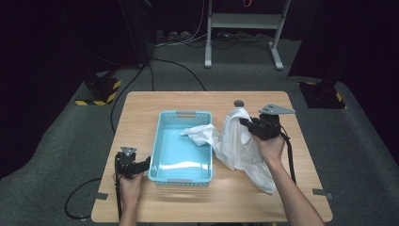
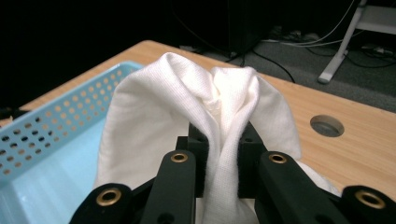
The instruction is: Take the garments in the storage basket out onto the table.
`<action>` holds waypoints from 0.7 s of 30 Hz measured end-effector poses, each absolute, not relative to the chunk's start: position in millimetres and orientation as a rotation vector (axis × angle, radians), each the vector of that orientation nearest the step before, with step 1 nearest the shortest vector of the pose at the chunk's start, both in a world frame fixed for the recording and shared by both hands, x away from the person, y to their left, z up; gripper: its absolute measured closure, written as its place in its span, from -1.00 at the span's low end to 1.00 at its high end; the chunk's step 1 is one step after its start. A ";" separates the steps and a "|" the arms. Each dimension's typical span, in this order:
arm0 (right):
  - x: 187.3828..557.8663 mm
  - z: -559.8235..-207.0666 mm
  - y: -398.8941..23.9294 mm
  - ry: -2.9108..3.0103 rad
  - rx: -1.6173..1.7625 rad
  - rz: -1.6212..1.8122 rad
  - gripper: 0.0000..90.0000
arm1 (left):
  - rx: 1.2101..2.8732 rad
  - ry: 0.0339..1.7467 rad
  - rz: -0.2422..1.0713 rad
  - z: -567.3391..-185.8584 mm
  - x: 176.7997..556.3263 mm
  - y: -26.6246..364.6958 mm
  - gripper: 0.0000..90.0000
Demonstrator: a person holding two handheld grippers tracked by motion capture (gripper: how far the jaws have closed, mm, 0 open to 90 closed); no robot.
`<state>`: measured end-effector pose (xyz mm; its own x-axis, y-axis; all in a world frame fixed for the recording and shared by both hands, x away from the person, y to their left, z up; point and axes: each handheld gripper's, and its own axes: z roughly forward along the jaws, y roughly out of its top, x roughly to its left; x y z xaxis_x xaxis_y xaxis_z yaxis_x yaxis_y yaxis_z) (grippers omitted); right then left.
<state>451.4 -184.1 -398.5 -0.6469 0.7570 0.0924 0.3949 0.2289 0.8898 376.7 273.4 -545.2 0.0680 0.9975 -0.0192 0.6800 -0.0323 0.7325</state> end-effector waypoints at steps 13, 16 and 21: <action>457.5 -430.5 -158.5 2.215 1.072 1.338 0.75 | 1.768 1.671 0.708 -545.3 376.7 273.5 -0.72; 457.9 -432.7 -154.5 2.225 1.068 1.324 0.74 | 1.771 1.670 0.708 -545.3 376.7 273.5 -0.72; 460.7 -439.4 -147.2 2.243 1.074 1.313 0.75 | 1.765 1.671 0.706 -545.3 376.6 273.9 -0.72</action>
<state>460.7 -147.2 -439.4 -0.6620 0.7442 0.0889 0.4420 0.2918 0.8482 376.6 273.9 -545.3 0.0656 0.9975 -0.0247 0.6776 -0.0263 0.7350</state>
